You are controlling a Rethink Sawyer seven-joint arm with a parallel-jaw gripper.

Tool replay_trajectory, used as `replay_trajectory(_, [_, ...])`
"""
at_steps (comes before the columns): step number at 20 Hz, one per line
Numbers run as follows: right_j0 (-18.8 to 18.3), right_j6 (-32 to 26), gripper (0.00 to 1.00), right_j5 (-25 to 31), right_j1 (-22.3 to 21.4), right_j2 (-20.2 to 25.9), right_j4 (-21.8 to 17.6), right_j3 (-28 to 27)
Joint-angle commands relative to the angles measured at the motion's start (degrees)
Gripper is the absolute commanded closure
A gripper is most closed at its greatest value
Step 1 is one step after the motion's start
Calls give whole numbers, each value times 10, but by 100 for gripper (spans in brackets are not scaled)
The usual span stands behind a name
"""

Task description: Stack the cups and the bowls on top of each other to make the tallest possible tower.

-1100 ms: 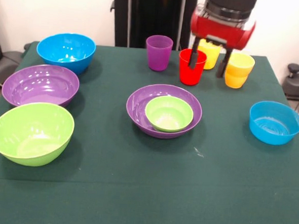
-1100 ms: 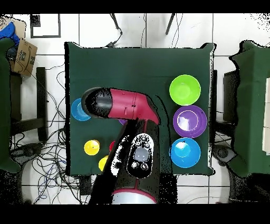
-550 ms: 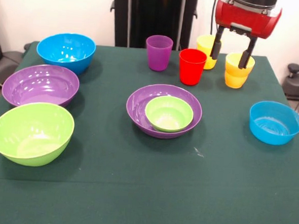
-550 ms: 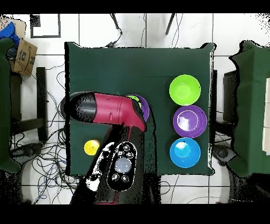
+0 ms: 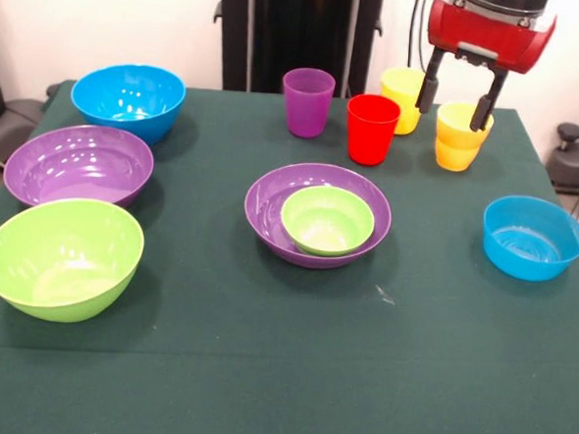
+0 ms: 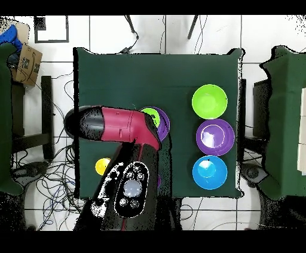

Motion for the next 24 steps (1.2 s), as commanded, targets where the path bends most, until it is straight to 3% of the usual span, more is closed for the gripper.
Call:
replay_trajectory(1, [-4,60,0,6,36,40,-12,44])
replay_trajectory(9, [-19,37,0,17,12,44,-15,55])
replay_trajectory(13, [-21,37,0,6,-17,46,-10,89])
replay_trajectory(18, [-12,60,0,17,-25,31,-5,85])
replay_trajectory(22, [-44,53,0,19,19,62,15,63])
replay_trajectory(24, [-40,64,0,-15,36,58,10,54])
